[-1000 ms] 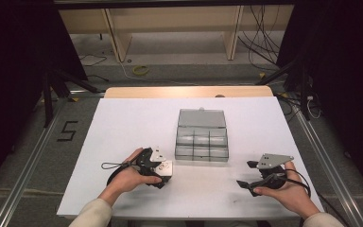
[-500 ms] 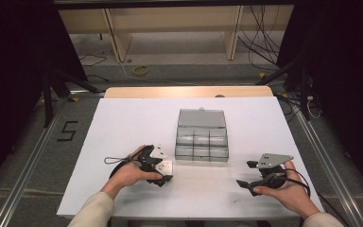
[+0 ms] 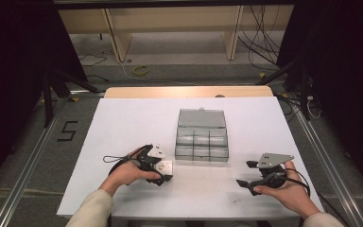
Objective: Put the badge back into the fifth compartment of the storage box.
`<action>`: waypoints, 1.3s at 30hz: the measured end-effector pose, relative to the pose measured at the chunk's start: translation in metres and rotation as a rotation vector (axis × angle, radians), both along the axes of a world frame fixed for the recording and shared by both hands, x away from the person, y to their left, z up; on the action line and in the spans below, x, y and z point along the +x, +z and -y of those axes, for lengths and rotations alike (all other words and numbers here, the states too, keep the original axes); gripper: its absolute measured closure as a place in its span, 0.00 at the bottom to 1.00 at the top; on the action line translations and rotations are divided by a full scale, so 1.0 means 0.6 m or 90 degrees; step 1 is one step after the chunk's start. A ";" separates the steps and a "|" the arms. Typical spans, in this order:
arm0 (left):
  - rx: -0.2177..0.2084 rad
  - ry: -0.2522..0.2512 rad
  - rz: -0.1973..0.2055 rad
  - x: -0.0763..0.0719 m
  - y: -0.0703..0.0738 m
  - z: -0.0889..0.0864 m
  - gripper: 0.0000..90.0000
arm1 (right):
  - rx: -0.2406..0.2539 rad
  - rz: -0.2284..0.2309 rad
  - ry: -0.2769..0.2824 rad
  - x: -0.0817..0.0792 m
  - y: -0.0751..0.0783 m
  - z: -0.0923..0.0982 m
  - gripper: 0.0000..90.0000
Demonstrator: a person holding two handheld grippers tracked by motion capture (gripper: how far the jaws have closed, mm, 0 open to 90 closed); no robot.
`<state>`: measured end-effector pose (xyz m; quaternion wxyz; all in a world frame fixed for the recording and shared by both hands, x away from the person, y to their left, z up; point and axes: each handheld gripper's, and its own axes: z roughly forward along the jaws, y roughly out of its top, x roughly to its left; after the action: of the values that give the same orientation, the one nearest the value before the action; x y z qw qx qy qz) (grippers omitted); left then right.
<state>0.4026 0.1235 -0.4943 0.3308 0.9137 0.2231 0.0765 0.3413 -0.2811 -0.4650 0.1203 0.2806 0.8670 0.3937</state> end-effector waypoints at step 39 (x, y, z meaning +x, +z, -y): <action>0.019 0.058 -0.020 -0.031 0.041 0.009 0.36 | 0.000 0.004 -0.003 0.002 0.002 0.002 0.25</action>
<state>0.3838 0.1181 -0.4697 0.3094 0.9087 0.2684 0.0804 0.3426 -0.2822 -0.4637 0.1238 0.2817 0.8658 0.3945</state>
